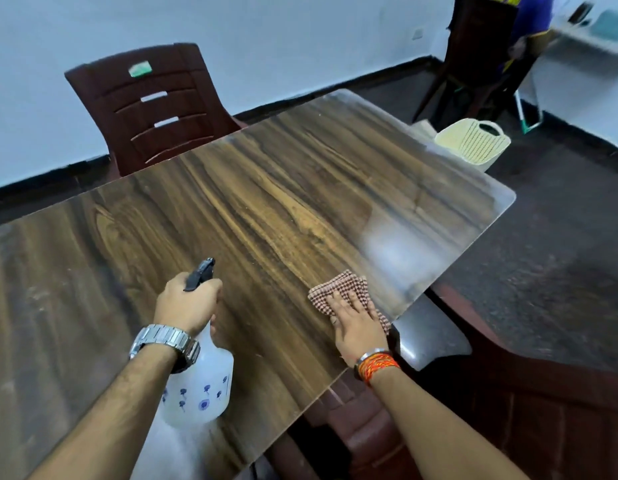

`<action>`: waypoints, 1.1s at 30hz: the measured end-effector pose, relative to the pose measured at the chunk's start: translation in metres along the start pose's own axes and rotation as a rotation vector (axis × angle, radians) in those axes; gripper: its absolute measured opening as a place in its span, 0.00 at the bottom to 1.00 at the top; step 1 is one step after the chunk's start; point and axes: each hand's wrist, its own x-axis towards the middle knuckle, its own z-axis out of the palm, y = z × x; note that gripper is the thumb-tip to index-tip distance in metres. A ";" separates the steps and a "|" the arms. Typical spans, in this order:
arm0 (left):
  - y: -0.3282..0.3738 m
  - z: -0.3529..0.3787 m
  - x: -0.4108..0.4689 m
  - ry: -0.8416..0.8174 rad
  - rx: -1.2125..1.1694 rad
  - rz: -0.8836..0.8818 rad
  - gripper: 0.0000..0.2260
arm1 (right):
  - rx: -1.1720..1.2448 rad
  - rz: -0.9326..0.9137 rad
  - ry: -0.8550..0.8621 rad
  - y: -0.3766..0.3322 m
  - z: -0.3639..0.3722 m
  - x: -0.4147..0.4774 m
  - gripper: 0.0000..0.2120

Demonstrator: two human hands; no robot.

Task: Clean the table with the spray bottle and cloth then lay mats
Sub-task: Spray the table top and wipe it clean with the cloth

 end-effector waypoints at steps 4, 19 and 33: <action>0.003 0.032 -0.067 0.024 -0.005 0.002 0.07 | 0.102 0.018 -0.095 0.029 -0.023 -0.020 0.19; 0.078 0.179 -0.227 -0.154 0.082 0.323 0.07 | 0.590 0.197 0.296 0.143 -0.166 -0.131 0.12; 0.160 0.327 -0.276 -0.217 0.134 0.531 0.19 | 0.737 0.137 0.442 0.269 -0.240 -0.134 0.12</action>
